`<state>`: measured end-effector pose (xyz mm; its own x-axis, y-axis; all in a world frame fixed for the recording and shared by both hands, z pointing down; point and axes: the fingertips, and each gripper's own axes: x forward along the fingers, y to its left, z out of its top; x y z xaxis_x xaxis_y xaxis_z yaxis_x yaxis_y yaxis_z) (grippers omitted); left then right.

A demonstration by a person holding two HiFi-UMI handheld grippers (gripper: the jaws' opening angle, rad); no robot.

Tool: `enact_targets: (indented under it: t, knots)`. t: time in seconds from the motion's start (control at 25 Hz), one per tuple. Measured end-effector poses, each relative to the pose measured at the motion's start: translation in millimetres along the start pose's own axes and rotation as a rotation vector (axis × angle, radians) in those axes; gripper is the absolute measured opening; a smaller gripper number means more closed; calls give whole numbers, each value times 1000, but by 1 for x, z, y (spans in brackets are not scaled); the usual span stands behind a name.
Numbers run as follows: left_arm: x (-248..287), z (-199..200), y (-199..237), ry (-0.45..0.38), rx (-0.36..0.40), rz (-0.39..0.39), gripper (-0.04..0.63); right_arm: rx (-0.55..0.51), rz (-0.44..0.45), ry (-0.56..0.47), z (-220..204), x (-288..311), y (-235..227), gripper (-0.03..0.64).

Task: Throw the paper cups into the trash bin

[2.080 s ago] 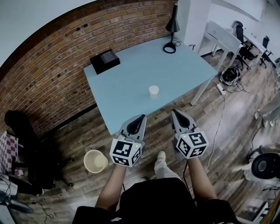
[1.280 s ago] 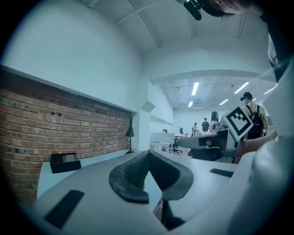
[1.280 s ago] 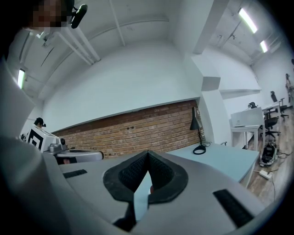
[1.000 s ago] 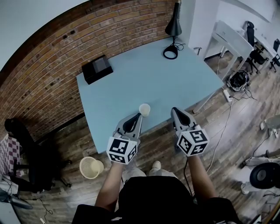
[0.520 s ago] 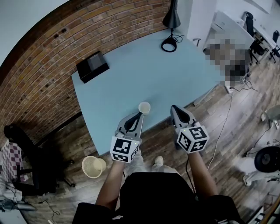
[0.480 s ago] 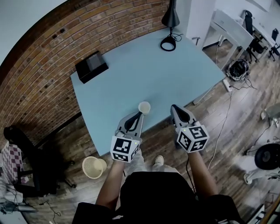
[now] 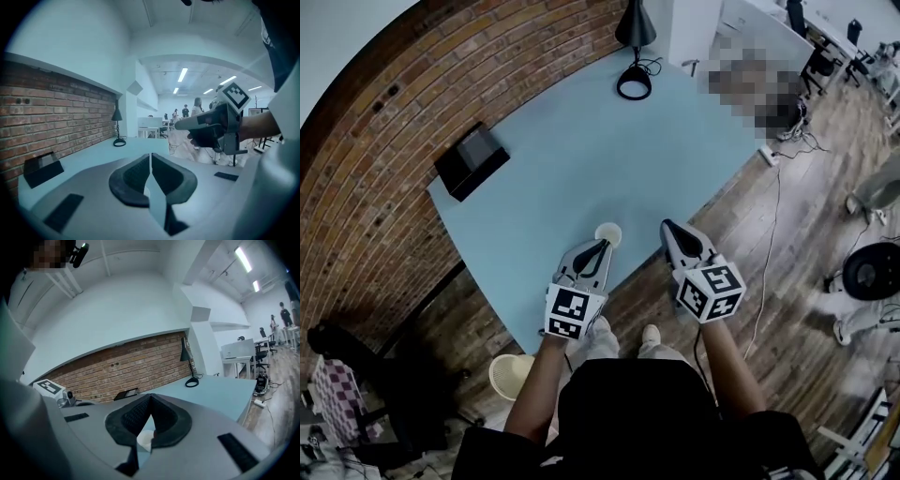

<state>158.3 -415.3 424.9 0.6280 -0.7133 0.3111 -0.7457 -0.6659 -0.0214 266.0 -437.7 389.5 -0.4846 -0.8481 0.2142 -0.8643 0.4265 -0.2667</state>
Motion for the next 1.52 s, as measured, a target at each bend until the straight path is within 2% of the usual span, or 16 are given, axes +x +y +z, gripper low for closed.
enact_targets:
  t: [0.12,0.28,0.44,0.56,0.68,0.8,0.92,1.0,1.08,1.12,1.28,1.52]
  knots:
    - [12,-13,5,46,57,-55,22,10,-37,-5,1,9,-1,-6]
    - [32,-36,6,134,121,-159,112,17,-89,0,1,22,-5,-6]
    - [54,-68,2,211,207,-243,156,28,-146,11,-4,25,-15,-6]
    - [71,-97,2,276,303,-263,205,43,-190,26,-13,26,-24,-6]
    - [88,-127,1,353,359,-292,233,55,-221,36,-20,27,-31,-6]
    - [100,-155,-1,432,381,-349,232,67,-249,44,-26,28,-36,-6]
    - [106,-171,2,481,415,-372,211,80,-268,52,-32,30,-39,-6]
    - [107,-173,3,490,460,-369,183,84,-280,56,-35,28,-41,-6]
    - [107,-173,2,487,504,-362,115,90,-290,57,-38,25,-45,-6]
    - [108,-172,1,486,515,-360,108,93,-293,57,-38,24,-46,-6]
    - [110,-171,0,490,513,-361,71,100,-296,59,-39,24,-49,-6]
    - [108,-171,-1,498,509,-369,58,101,-286,58,-38,28,-48,-6]
